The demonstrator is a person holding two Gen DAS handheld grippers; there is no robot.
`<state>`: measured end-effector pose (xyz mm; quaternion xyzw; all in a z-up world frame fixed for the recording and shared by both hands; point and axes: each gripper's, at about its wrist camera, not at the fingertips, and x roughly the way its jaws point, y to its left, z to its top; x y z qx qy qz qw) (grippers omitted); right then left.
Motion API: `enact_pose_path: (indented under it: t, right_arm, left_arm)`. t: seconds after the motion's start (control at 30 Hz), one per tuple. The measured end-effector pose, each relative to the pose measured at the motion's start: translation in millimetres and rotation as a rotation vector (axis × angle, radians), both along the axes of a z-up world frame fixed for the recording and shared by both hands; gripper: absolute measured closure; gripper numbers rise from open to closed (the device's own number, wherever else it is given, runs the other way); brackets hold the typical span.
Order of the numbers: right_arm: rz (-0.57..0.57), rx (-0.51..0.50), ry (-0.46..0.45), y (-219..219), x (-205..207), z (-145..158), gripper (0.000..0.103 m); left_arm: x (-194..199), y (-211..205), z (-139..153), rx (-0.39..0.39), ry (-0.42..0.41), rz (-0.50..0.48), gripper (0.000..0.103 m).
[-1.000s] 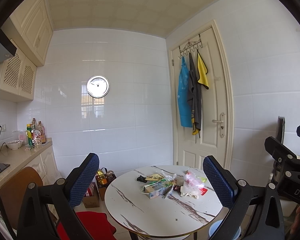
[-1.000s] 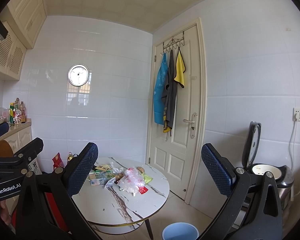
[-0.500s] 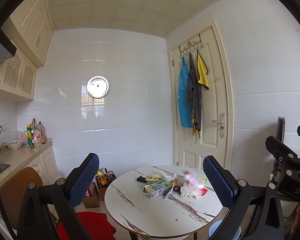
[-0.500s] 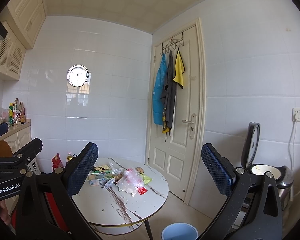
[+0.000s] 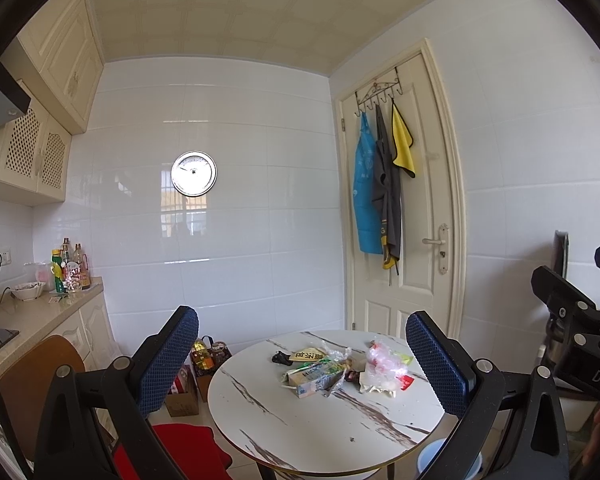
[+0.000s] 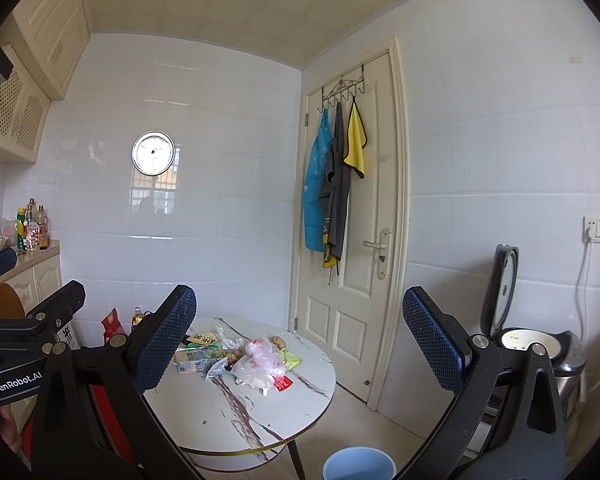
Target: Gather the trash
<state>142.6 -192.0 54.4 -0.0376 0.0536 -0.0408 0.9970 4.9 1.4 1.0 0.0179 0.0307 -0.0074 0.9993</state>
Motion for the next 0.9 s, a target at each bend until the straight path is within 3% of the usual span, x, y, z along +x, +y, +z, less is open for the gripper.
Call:
enact_pose_path:
  t: [0.57,0.9]
  right_arm:
    - [0.000,0.006,-0.005,1.0,0.0,-1.2,0.000]
    - [0.022,0.022,-0.007,-1.8,9.5,-10.8,0.000]
  left_arm:
    - [0.9,0.0,-1.2,-0.002,0.003,0.000,0.001]
    - [29.0,-1.3,-13.6,-0.014,0.042,0.016,0.001]
